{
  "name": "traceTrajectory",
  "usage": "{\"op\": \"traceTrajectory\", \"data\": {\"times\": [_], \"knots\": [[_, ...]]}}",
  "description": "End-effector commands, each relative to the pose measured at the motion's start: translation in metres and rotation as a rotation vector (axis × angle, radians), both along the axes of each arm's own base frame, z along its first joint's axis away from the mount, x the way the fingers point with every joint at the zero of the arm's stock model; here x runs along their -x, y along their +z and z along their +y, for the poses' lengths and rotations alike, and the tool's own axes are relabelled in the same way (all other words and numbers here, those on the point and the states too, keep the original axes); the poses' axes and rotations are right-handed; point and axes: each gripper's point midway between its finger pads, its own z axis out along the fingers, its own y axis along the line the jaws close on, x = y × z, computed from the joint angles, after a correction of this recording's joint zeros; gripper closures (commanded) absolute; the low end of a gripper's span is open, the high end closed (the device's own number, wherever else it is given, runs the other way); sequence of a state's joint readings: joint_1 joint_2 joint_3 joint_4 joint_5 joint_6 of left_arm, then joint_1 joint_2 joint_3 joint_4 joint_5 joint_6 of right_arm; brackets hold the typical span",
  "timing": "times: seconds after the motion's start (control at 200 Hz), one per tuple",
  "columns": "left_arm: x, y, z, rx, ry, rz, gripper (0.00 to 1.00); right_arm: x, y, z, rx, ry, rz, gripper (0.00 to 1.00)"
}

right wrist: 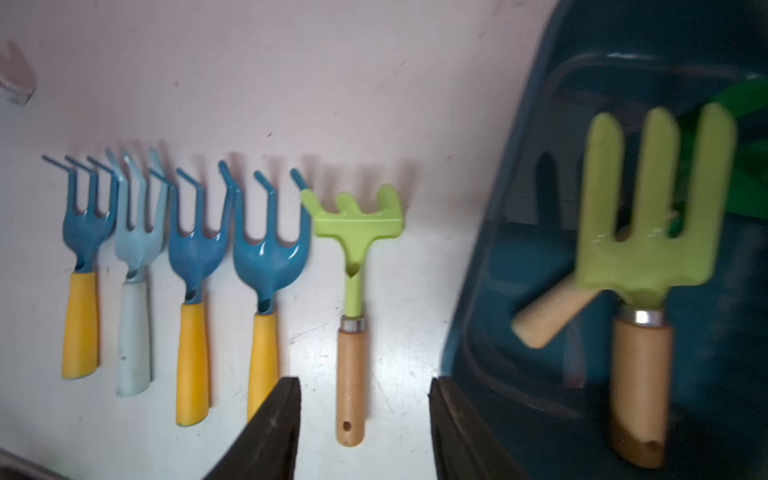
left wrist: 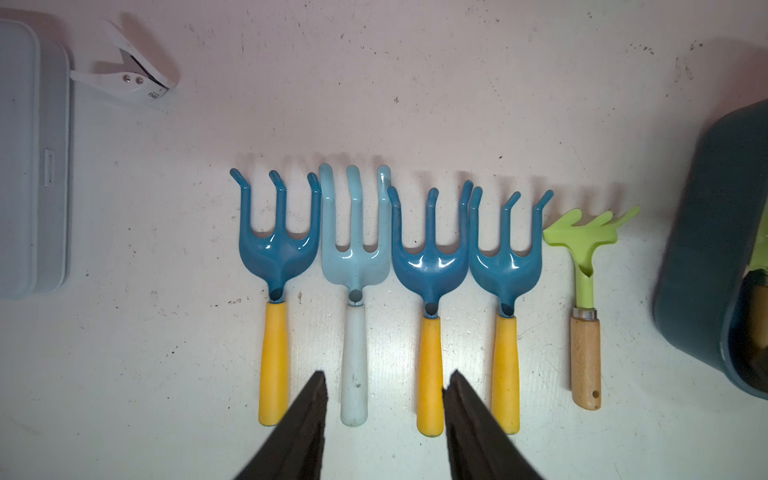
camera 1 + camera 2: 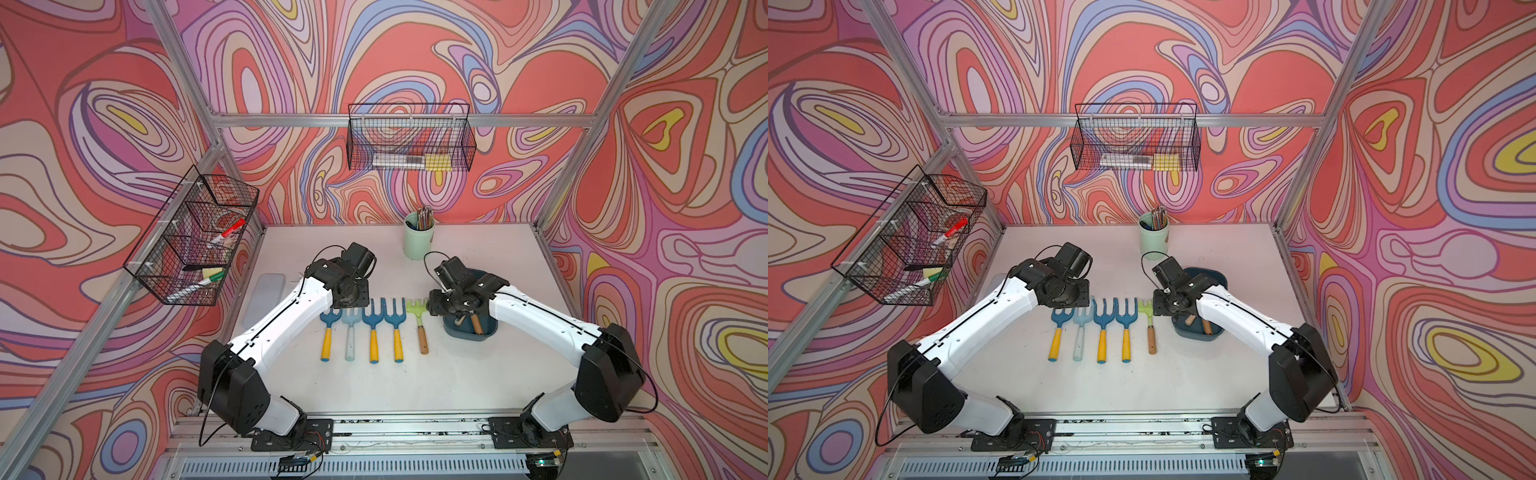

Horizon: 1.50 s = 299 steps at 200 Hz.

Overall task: Take the hand rake out of the storage box
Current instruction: Place the rake at the center of the board, then move the storage box to the center of the board.

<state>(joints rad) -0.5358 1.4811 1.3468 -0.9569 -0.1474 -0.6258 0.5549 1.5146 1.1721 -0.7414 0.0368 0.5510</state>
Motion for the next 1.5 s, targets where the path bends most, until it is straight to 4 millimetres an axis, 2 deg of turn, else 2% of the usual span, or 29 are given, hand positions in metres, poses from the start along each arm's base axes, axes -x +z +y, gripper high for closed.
{"op": "traceTrajectory", "data": {"times": [0.0,0.115,0.22,0.486,0.641,0.756,0.901,1.197,1.412,1.492], "knots": [[0.000,0.004,0.002,0.006,0.011,-0.004,0.51,0.003,-0.019,-0.067,0.119,-0.093,0.062,0.48],[0.002,0.002,0.003,0.003,0.010,-0.002,0.51,0.000,-0.028,-0.107,0.152,-0.166,0.081,0.48],[0.002,-0.001,0.001,0.013,0.010,0.009,0.51,-0.005,-0.039,-0.120,0.112,-0.199,0.106,0.48],[0.001,-0.004,-0.013,0.046,-0.032,0.026,0.51,-0.006,-0.068,-0.110,0.067,-0.180,0.172,0.55],[0.002,-0.004,-0.027,0.013,-0.073,0.023,0.51,-0.012,-0.069,-0.100,0.005,-0.201,0.162,0.58],[0.002,-0.007,-0.034,0.015,-0.082,0.027,0.51,-0.013,-0.072,-0.105,0.033,-0.225,0.163,0.57],[0.001,-0.005,-0.032,0.004,-0.082,0.020,0.51,-0.006,-0.082,-0.113,0.106,-0.184,0.205,0.57],[0.002,-0.001,-0.027,-0.012,-0.074,0.005,0.51,0.003,-0.097,-0.116,0.139,-0.140,0.250,0.61],[0.003,0.003,-0.024,-0.024,-0.071,-0.002,0.51,0.008,-0.112,-0.119,0.159,-0.131,0.278,0.74],[0.003,0.005,-0.023,-0.026,-0.071,-0.007,0.51,0.009,-0.115,-0.120,0.170,-0.134,0.285,0.75]]}}
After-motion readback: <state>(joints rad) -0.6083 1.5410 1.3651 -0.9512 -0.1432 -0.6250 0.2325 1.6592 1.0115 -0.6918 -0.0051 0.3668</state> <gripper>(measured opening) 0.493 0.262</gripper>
